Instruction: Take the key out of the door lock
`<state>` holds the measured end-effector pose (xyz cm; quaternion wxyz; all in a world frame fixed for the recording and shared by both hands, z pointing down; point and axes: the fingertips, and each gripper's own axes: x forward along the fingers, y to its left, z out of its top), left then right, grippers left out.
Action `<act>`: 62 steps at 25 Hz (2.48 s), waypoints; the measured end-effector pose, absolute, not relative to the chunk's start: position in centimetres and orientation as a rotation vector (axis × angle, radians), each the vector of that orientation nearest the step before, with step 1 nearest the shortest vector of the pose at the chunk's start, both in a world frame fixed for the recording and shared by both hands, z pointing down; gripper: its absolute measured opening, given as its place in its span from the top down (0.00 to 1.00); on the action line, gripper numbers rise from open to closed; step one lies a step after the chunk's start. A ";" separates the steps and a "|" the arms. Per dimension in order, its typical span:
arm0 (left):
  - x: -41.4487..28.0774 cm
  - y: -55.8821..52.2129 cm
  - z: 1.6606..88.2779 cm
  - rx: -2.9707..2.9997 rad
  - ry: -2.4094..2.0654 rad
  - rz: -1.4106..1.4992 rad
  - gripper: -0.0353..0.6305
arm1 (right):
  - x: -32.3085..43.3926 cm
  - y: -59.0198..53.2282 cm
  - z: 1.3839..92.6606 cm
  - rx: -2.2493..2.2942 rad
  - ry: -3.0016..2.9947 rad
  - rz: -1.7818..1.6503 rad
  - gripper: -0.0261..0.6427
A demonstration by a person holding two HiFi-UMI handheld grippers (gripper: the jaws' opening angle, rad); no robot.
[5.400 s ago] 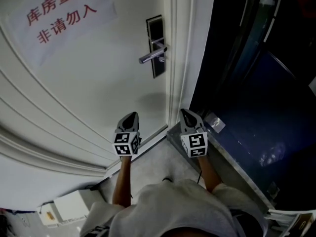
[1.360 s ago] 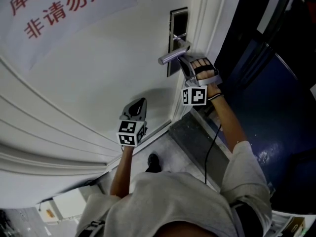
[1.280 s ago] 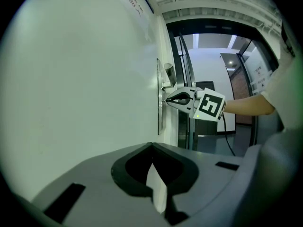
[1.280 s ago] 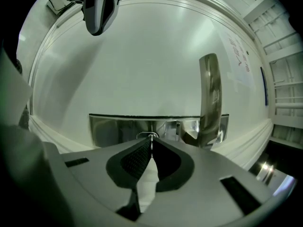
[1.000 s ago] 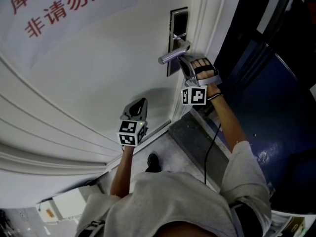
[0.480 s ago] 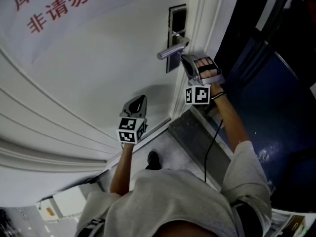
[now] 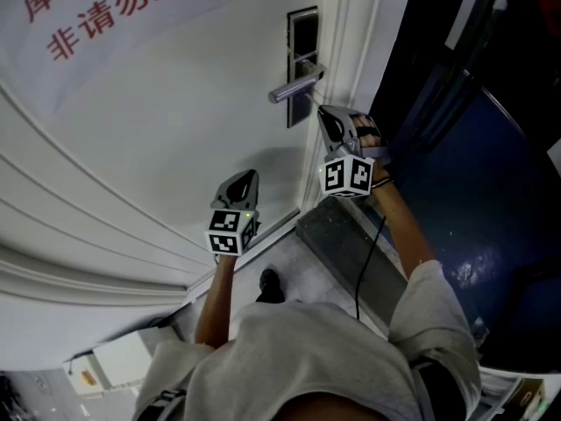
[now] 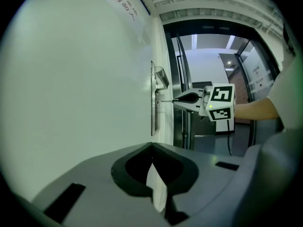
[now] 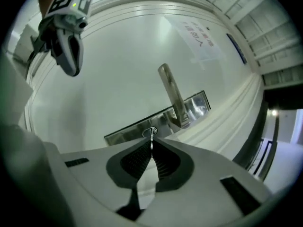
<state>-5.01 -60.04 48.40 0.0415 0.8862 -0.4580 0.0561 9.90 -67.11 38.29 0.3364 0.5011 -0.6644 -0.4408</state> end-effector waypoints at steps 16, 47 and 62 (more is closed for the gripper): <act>-4.5 -59.6 48.7 2.695 -1.424 0.177 0.92 | 13.3 -60.4 46.2 1.790 -2.292 -0.220 0.92; -10.4 -55.4 52.5 2.499 -1.585 0.154 0.92 | 9.8 -56.1 49.1 1.743 -2.404 -0.106 0.92; -10.4 -55.5 52.9 2.486 -1.585 0.160 0.92 | 9.5 -56.7 49.6 1.723 -2.402 -0.080 0.92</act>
